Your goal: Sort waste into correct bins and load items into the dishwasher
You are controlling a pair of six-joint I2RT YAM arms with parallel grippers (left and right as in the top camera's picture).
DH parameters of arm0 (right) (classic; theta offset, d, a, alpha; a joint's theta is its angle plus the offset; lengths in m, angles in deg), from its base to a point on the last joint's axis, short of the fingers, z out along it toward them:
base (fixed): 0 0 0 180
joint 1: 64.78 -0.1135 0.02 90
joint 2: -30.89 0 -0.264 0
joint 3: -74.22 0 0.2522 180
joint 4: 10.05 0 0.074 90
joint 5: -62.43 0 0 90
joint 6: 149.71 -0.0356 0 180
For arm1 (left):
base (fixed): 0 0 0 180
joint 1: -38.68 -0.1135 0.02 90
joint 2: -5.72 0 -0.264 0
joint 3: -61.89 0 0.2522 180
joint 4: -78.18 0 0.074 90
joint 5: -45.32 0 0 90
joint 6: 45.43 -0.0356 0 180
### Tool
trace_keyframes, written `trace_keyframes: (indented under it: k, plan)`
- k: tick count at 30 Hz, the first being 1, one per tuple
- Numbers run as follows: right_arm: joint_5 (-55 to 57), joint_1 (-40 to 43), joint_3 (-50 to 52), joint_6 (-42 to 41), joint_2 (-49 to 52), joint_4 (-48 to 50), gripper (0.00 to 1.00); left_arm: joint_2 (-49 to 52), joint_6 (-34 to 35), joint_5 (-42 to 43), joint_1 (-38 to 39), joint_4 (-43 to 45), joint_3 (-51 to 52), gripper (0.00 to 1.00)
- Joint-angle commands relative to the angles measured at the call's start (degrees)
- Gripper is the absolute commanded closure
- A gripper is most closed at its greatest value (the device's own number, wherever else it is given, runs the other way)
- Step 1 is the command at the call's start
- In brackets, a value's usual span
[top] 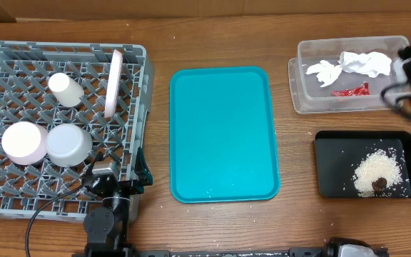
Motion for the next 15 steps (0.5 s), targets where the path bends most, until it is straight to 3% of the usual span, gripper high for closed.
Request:
trace_keyframes:
  k: [1, 7, 15]
  plan:
    - [-3.76, -0.57, 13.07, 0.04, -7.15, 7.1, 0.0, -0.52, -0.09, -0.52, 0.33, 0.15, 0.2, 0.0]
    - [-9.01, -0.59, 32.13, 3.28, -21.62, 20.31, 0.0, -0.52, -0.09, -0.52, 0.33, 0.15, 0.2, 0.0]
    - [-9.4, -3.04, 45.27, 6.43, -36.72, 24.76, 0.0, -0.52, -0.09, -0.52, 0.33, 0.15, 0.2, 0.0]
